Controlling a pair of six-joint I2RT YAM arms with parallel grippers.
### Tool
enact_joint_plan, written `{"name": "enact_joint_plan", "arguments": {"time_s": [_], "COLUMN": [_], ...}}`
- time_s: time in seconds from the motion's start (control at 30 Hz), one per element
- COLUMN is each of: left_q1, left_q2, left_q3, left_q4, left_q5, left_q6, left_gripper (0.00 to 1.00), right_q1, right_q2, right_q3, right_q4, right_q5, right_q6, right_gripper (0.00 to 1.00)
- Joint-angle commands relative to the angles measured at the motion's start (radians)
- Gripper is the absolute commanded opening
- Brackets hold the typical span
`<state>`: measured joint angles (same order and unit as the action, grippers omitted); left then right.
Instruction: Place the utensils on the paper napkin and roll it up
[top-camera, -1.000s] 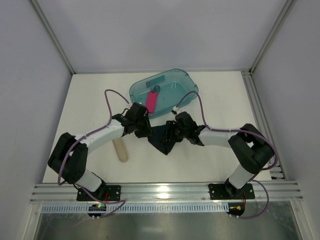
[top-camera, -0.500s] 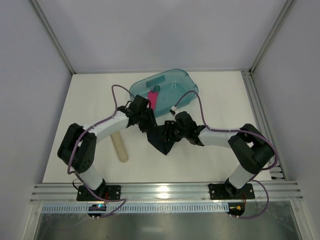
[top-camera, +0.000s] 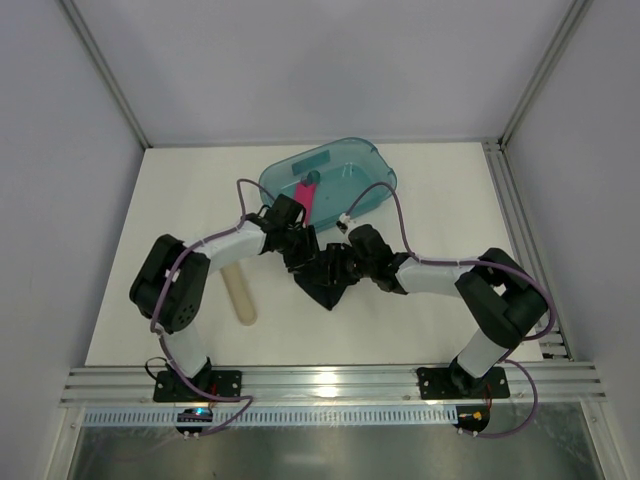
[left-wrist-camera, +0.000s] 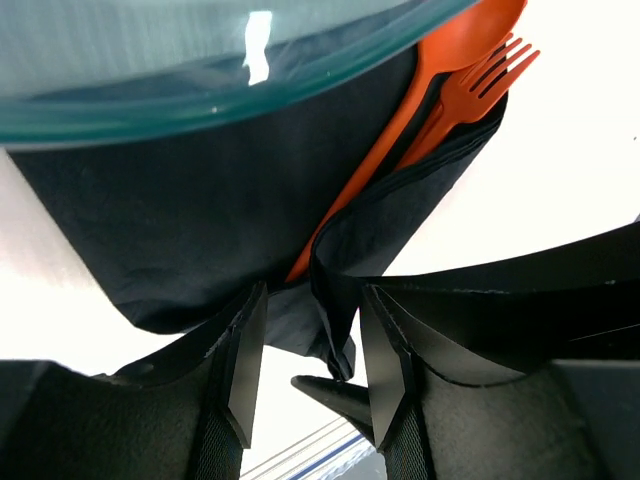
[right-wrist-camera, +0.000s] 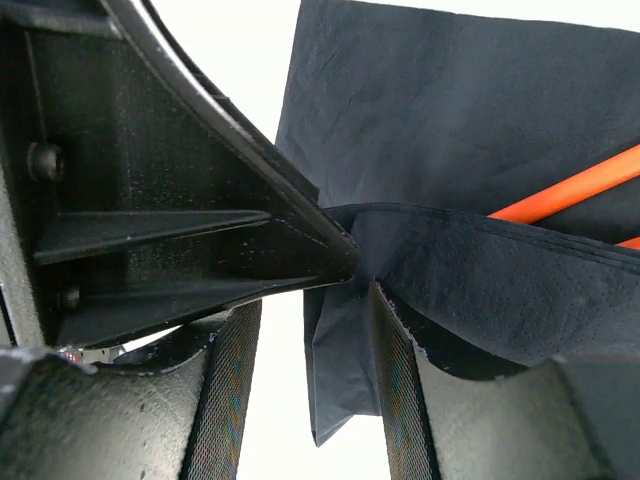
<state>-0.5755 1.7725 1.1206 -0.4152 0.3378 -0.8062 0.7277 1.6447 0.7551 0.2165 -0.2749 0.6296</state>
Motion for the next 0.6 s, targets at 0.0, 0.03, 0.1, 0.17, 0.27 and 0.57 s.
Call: {"name": "enact_joint_plan", "arguments": {"time_s": [0.0,0.03,0.1,0.17,0.27,0.57], "left_q1": [-0.003,-0.003,-0.003,-0.003,-0.003,-0.003], "left_q2": [0.008,0.01,0.018,0.025,0.044,0.056], "left_q3": [0.012,0.01,0.002,-0.001,-0.001,0.002], "left_q4": [0.049,0.049,0.055,0.073,0.085,0.075], "left_q5": [0.075,0.075,0.081,0.092,0.115,0.102], "left_q6": [-0.008,-0.008,-0.008,-0.013,-0.019,-0.016], "left_gripper": [0.46,0.46,0.46,0.45,0.41,0.41], "right_q1": [0.007,0.007,0.007,0.006,0.007,0.007], "right_q2": [-0.02,-0.02,-0.026,-0.026,-0.029,-0.042], "right_q3": [0.001,0.001,-0.002,-0.003,-0.005,-0.003], "right_q4": [0.06,0.06,0.058,0.057,0.058,0.04], "right_q5": [0.002,0.002,0.005,0.006,0.005,0.014], "right_q6": [-0.018,-0.016,-0.018,-0.018,-0.018,-0.025], "right_gripper": [0.49,0.49,0.49,0.49,0.49,0.49]}}
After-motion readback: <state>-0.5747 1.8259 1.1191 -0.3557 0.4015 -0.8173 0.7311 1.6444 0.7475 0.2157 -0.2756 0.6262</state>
